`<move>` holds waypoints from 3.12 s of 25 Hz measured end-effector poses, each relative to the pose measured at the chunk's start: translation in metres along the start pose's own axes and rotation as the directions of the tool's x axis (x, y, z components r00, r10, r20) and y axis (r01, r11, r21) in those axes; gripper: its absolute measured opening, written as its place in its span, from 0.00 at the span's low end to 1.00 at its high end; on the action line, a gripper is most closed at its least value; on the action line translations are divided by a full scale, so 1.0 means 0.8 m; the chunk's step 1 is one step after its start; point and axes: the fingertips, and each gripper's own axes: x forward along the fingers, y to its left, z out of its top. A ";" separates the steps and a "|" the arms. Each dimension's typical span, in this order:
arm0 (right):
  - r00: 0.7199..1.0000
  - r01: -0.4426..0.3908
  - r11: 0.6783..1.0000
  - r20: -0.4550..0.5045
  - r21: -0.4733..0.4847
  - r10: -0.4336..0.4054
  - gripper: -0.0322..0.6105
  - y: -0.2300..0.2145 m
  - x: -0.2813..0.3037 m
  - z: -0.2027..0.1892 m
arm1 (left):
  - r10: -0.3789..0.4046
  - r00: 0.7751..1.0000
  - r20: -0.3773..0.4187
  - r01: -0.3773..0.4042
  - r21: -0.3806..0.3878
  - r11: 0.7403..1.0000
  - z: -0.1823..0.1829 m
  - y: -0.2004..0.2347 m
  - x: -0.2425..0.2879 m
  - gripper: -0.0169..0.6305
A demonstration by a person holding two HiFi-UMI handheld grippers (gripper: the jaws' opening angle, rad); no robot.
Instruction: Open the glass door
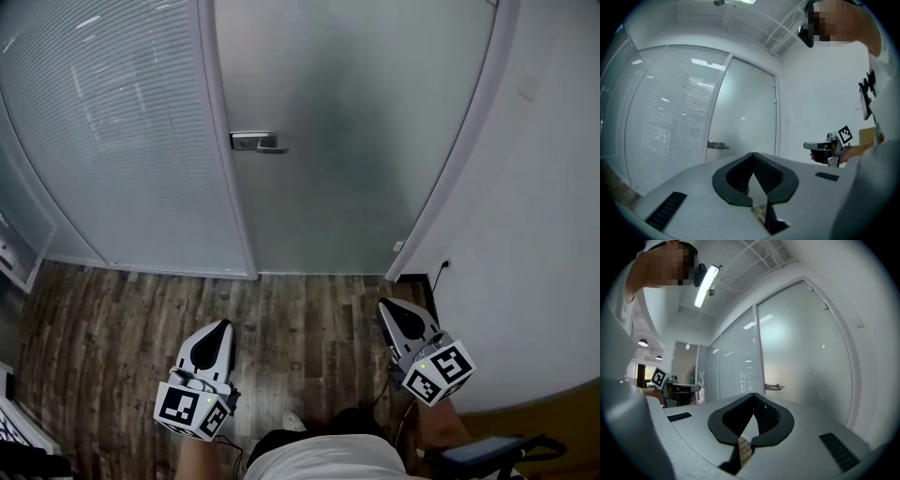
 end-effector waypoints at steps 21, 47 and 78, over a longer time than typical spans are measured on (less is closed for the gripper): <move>0.998 -0.061 0.998 -0.009 0.020 0.062 0.05 -0.159 0.217 -0.002 | 0.075 0.997 -0.011 -0.075 -0.008 0.997 0.013 0.106 0.210 0.03; 0.994 -0.112 0.994 -0.010 0.013 0.112 0.05 -0.309 0.456 -0.115 | 0.032 0.999 -0.029 -0.032 -0.006 0.999 -0.094 0.235 0.465 0.03; 0.963 -0.237 0.971 -0.126 0.038 0.240 0.08 -0.299 0.755 -0.321 | 0.121 0.988 -0.094 -0.121 0.010 0.993 -0.247 0.509 0.568 0.03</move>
